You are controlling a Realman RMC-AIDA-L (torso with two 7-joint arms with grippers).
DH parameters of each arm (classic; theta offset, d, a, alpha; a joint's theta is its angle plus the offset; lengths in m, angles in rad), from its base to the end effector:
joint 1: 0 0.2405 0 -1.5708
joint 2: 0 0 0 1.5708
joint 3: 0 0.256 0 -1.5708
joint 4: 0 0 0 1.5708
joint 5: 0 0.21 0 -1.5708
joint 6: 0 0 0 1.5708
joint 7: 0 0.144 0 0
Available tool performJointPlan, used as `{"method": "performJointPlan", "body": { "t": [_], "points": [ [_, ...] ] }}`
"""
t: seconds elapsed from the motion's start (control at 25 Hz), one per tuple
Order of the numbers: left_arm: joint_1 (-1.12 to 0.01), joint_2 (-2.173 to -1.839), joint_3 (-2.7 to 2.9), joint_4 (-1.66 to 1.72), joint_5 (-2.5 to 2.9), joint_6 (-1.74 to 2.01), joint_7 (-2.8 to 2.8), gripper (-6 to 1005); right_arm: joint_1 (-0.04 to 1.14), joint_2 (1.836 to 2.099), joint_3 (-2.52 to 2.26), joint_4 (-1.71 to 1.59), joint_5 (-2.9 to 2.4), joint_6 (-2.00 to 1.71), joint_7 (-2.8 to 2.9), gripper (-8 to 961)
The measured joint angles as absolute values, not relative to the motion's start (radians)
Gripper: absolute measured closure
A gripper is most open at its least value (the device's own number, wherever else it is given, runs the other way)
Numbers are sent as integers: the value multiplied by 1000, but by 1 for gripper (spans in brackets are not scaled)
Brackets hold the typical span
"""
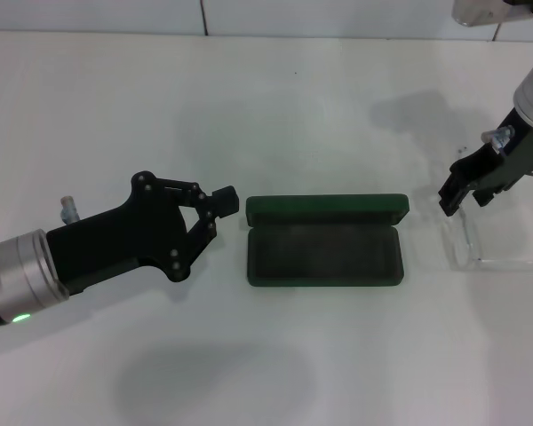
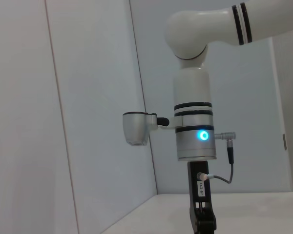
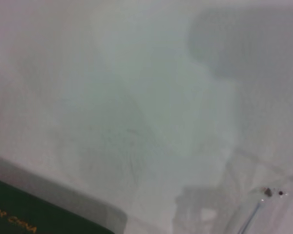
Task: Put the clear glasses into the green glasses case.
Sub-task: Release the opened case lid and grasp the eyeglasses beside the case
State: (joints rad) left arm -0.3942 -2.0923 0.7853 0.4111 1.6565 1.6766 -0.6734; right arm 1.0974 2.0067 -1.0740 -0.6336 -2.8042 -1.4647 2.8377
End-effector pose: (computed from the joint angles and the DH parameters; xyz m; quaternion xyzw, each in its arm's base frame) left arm -0.2703 0.2727 -0.0251 -0.9081 -0.0147 -0.3602 0.2129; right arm 0.1689 0.4264 -0.0052 -0.8077 0.5137 -0.2200 0.1880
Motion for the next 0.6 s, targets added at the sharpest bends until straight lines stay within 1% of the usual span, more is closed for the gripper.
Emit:
{"method": "performJointPlan", "body": {
  "t": [0.24, 0.44, 0.6],
  "points": [
    [-394, -2092, 785, 411, 1656, 1677, -673, 977, 1098, 2009, -1071, -635, -2799, -1464, 2835, 507],
    [-393, -2092, 785, 411, 1656, 1675, -673, 977, 1098, 2012, -1068, -639, -2797, -1473, 2835, 686],
    [-393, -2092, 785, 410, 1657, 1670, -673, 977, 1098, 2013, -1071, -645, -2796, -1483, 2837, 688]
  ]
}}
